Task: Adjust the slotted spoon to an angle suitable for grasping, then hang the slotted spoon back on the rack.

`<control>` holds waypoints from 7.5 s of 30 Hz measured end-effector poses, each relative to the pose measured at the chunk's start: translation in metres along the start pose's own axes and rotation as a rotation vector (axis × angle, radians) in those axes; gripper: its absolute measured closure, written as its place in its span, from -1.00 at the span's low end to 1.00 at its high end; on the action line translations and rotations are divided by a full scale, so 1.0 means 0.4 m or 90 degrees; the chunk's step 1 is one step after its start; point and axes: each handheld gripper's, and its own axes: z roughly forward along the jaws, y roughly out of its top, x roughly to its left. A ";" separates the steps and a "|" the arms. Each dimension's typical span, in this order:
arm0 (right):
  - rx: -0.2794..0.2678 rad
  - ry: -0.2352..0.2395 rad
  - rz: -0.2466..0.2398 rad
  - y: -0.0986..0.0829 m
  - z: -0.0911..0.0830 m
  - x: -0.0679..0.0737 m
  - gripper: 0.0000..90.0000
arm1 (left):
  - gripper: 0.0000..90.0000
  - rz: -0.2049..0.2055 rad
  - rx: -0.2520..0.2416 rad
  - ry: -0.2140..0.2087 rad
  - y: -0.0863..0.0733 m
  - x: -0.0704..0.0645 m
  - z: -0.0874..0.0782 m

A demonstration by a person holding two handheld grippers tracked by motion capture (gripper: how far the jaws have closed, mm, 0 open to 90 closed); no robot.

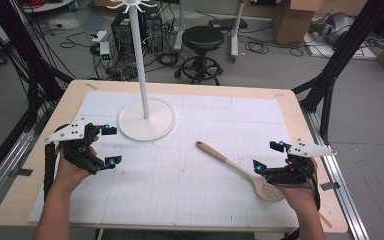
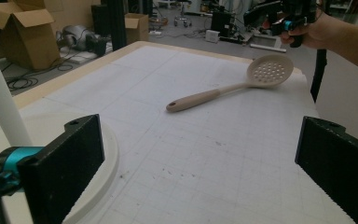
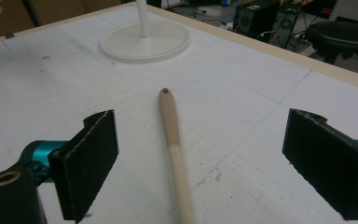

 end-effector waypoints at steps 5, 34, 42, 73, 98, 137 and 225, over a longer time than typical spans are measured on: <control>0.005 0.003 0.003 -0.007 0.007 -0.004 -0.79 | -0.96 0.002 0.000 0.001 -0.001 0.003 0.001; 0.030 0.010 -0.007 0.006 0.038 0.011 -0.79 | -0.96 0.003 -0.004 -0.016 -0.003 0.002 0.011; 0.046 0.019 -0.017 0.034 0.060 0.016 -0.79 | -0.96 0.005 -0.002 -0.008 -0.002 -0.002 0.006; 0.206 0.032 -0.040 0.088 0.210 0.008 -0.77 | -0.96 0.000 0.015 -0.004 -0.009 -0.001 0.015; 0.315 0.035 -0.045 0.058 0.276 0.010 -0.65 | -0.96 0.001 0.015 -0.004 -0.010 0.000 0.016; 0.497 0.064 -0.075 0.025 0.376 0.033 0.65 | -0.96 0.000 0.018 -0.011 -0.015 0.012 0.033; 0.137 0.167 -0.147 0.643 0.360 0.044 0.68 | -0.96 0.013 -0.023 -0.012 0.013 0.001 0.008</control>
